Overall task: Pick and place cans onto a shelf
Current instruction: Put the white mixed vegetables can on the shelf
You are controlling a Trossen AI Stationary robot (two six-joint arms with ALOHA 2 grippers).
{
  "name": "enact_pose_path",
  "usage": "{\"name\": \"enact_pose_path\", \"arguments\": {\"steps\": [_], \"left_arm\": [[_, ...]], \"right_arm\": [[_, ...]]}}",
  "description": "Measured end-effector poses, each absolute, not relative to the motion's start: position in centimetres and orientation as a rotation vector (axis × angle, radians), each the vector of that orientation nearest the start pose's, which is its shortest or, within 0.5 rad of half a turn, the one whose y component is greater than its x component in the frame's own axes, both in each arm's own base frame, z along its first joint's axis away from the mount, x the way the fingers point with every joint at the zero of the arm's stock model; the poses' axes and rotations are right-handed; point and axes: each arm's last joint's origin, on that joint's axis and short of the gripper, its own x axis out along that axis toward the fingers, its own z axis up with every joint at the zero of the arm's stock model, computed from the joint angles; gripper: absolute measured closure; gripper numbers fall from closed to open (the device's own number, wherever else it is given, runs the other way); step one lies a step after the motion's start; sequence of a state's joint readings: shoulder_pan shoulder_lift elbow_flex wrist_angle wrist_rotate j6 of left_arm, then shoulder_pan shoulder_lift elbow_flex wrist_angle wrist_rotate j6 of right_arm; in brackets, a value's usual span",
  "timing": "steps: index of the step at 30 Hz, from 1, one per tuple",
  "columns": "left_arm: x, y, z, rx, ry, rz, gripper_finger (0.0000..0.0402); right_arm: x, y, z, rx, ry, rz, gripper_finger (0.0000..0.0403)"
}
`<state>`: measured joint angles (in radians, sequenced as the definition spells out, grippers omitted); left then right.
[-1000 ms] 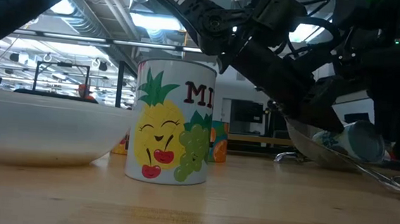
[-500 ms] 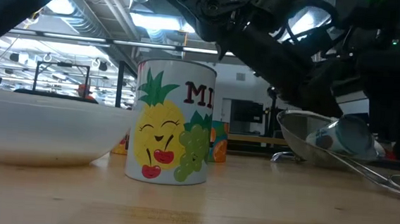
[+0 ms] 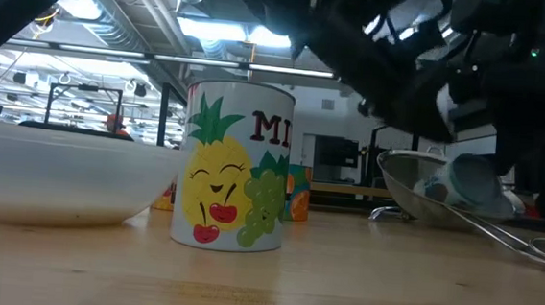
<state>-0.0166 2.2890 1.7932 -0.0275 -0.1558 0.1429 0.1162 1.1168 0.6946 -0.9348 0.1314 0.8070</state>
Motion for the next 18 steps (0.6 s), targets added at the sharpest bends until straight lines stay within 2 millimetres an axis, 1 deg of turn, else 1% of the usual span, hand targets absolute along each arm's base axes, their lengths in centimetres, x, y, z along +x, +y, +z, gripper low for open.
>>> {"name": "enact_pose_path", "arguments": {"steps": [2, 4, 6, 8, 9, 10, 13, 14, 18], "left_arm": [[52.0, -0.4, 20.0, 0.186, 0.513, 0.108, 0.0304], [51.3, -0.4, 20.8, 0.197, 0.555, 0.117, 0.0304], [51.2, -0.4, 21.4, 0.221, 0.553, 0.120, 0.0304], [50.3, -0.5, 22.1, 0.252, 0.614, 0.121, 0.0304], [50.3, -0.6, 22.5, 0.262, 0.599, 0.124, 0.0304], [50.3, -0.5, 22.8, 0.274, 0.591, 0.133, 0.0304], [49.3, -0.7, 23.4, 0.305, 0.664, 0.154, 0.0304], [49.4, -0.7, 23.7, 0.305, 0.650, 0.162, 0.0304], [48.9, -0.8, 23.8, 0.313, 0.691, 0.160, 0.0304]], "right_arm": [[17.4, 1.7, 20.6, 0.517, 1.232, -0.539, 0.0401], [17.7, 1.7, 21.1, 0.519, 1.218, -0.530, 0.0402], [17.9, 1.7, 21.7, 0.514, 1.204, -0.516, 0.0402], [18.1, 1.7, 22.2, 0.507, 1.191, -0.501, 0.0402], [18.2, 1.7, 22.4, 0.506, 1.183, -0.501, 0.0402], [18.3, 1.7, 22.5, 0.499, 1.173, -0.508, 0.0402], [18.3, 1.6, 22.5, 0.473, 1.162, -0.522, 0.0402], [18.3, 1.5, 22.4, 0.471, 1.165, -0.525, 0.0402], [18.2, 1.3, 22.3, 0.471, 1.170, -0.533, 0.0402]]}}
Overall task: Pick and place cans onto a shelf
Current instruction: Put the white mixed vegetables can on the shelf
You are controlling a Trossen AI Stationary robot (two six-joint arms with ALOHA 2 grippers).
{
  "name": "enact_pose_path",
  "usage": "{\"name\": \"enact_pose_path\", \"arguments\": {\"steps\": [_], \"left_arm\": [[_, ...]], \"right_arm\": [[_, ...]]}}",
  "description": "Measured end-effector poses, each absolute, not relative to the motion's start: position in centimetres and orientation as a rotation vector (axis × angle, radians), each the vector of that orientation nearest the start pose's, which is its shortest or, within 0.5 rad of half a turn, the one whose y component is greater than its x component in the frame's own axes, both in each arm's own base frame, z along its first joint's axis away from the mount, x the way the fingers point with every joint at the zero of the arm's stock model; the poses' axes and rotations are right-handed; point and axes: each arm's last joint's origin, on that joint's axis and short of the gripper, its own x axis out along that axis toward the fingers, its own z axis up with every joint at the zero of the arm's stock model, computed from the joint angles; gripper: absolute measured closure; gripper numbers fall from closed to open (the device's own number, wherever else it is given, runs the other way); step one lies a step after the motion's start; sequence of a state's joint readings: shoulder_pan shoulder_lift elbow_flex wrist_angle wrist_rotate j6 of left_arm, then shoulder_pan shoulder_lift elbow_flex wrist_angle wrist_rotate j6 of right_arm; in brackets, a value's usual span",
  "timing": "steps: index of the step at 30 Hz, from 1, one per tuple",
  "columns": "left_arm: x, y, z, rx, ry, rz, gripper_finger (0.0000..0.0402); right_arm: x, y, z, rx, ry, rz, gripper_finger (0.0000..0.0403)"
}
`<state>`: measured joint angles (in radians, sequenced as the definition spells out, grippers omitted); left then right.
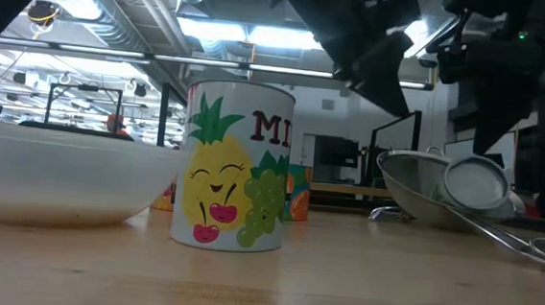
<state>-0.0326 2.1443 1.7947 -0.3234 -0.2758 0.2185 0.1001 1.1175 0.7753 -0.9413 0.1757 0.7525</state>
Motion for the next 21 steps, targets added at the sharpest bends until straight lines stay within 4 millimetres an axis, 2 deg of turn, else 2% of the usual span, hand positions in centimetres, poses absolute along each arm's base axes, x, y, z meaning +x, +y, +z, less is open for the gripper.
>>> {"name": "enact_pose_path", "arguments": {"steps": [5, 9, 16, 21], "left_arm": [[48.79, -0.93, 24.16, 0.309, 0.681, 0.159, 0.0304], [48.79, -1.13, 24.11, 0.310, 0.683, 0.153, 0.0304], [48.79, -1.21, 24.09, 0.309, 0.684, 0.151, 0.0304], [48.80, -1.21, 24.07, 0.308, 0.684, 0.151, 0.0304]], "right_arm": [[18.46, 1.47, 22.34, 0.502, 1.165, -0.489, 0.0390], [18.43, 1.60, 22.32, 0.499, 1.192, -0.432, 0.0352], [18.43, 1.62, 22.31, 0.516, 1.191, -0.437, 0.0275], [18.49, 1.72, 22.32, 0.542, 1.198, -0.410, 0.0237]]}}
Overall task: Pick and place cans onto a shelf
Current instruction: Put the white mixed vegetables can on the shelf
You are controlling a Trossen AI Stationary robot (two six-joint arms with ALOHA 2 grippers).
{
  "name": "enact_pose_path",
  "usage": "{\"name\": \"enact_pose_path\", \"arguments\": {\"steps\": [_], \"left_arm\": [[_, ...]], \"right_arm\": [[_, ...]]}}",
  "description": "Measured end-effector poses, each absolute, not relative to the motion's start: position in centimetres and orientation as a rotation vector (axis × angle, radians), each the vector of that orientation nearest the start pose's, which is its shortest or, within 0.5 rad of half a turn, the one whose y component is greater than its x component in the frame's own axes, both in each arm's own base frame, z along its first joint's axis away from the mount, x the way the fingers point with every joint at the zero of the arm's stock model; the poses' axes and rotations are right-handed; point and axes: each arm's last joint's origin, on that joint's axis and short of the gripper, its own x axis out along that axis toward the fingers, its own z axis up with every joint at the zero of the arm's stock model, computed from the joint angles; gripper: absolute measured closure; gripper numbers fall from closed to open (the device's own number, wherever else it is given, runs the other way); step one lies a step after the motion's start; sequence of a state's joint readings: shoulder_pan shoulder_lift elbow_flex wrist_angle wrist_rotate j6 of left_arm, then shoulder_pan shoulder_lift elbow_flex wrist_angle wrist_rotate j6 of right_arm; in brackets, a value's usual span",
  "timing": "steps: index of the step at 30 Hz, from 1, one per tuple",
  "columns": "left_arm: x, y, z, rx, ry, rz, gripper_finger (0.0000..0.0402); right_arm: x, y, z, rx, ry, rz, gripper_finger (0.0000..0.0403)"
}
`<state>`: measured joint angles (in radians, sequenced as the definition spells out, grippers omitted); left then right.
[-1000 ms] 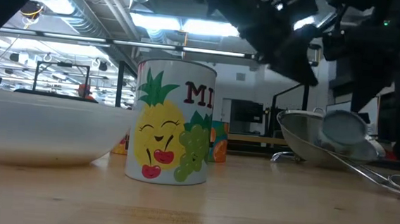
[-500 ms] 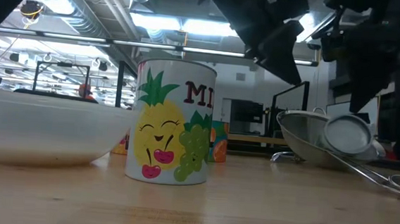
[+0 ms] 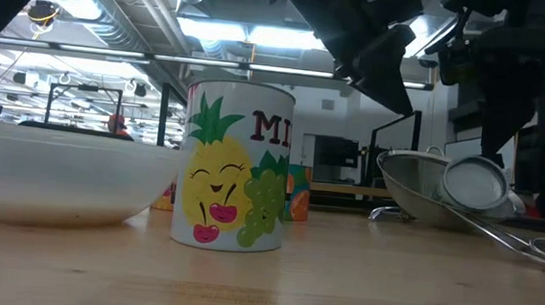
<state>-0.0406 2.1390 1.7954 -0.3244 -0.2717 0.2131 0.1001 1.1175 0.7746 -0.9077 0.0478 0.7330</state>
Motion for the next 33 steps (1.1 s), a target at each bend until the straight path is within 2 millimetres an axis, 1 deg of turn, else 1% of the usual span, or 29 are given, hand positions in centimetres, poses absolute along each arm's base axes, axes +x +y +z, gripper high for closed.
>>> {"name": "enact_pose_path", "arguments": {"steps": [4, 10, 20, 23, 29, 33], "left_arm": [[48.8, -1.2, 24.1, 0.308, 0.683, 0.151, 0.0304], [48.8, -1.2, 24.1, 0.308, 0.684, 0.151, 0.0304], [48.8, -1.2, 24.0, 0.308, 0.685, 0.151, 0.0304], [48.8, -1.2, 24.0, 0.308, 0.685, 0.151, 0.0304], [48.8, -1.2, 24.0, 0.308, 0.685, 0.151, 0.0304], [48.8, -1.2, 24.0, 0.308, 0.685, 0.151, 0.0304]], "right_arm": [[18.5, 1.7, 22.3, 0.554, 1.195, -0.422, 0.0225], [18.7, 1.7, 22.1, 0.571, 1.198, -0.451, 0.0227], [20.0, 1.9, 20.1, 0.535, 1.302, -0.490, 0.0228], [20.2, 1.9, 19.6, 0.530, 1.322, -0.501, 0.0235], [20.4, 1.8, 19.2, 0.491, 1.320, -0.547, 0.0263], [20.4, 1.8, 19.2, 0.493, 1.318, -0.550, 0.0266]]}}
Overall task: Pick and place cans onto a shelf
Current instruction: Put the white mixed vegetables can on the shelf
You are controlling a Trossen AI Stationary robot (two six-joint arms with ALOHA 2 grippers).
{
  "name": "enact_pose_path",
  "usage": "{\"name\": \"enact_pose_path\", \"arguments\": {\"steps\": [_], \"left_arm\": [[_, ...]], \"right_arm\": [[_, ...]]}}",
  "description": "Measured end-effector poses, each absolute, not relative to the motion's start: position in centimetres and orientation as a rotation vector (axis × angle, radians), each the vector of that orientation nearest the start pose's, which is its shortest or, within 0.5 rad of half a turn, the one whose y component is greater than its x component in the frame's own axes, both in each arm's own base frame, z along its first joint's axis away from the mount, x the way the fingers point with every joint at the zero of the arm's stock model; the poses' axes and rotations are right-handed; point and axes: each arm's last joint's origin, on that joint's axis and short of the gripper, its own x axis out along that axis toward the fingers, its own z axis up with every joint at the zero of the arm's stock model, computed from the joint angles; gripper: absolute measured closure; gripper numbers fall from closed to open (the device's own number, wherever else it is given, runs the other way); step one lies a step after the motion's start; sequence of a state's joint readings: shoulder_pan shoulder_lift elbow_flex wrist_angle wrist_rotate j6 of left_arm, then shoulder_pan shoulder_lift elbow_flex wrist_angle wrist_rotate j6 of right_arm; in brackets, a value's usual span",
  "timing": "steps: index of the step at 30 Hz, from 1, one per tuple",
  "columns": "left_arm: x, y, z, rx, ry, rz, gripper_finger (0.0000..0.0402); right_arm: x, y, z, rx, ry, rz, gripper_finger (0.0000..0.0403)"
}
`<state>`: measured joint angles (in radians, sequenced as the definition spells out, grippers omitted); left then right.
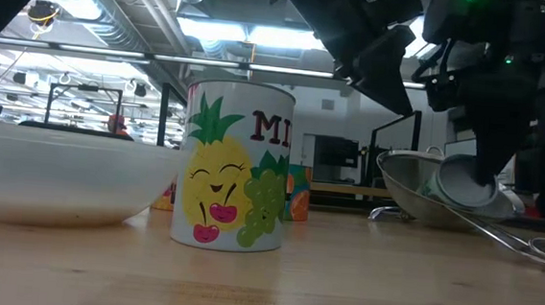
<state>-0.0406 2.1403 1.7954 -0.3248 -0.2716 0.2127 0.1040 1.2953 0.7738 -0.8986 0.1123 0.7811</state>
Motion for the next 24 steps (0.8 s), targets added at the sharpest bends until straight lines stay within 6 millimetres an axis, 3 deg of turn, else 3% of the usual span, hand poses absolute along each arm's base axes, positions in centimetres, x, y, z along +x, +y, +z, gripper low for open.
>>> {"name": "enact_pose_path", "arguments": {"steps": [9, 17, 24], "left_arm": [[48.81, -1.21, 24.01, 0.308, 0.685, 0.152, 0.0304], [48.81, -1.21, 24.01, 0.308, 0.685, 0.152, 0.0304], [48.81, -1.21, 24.01, 0.308, 0.685, 0.152, 0.0304]], "right_arm": [[20.43, 1.80, 19.21, 0.512, 1.313, -0.565, 0.0278], [20.42, 1.78, 19.22, 0.488, 1.314, -0.557, 0.0387], [20.43, 1.81, 19.22, 0.491, 1.316, -0.551, 0.0388]]}}
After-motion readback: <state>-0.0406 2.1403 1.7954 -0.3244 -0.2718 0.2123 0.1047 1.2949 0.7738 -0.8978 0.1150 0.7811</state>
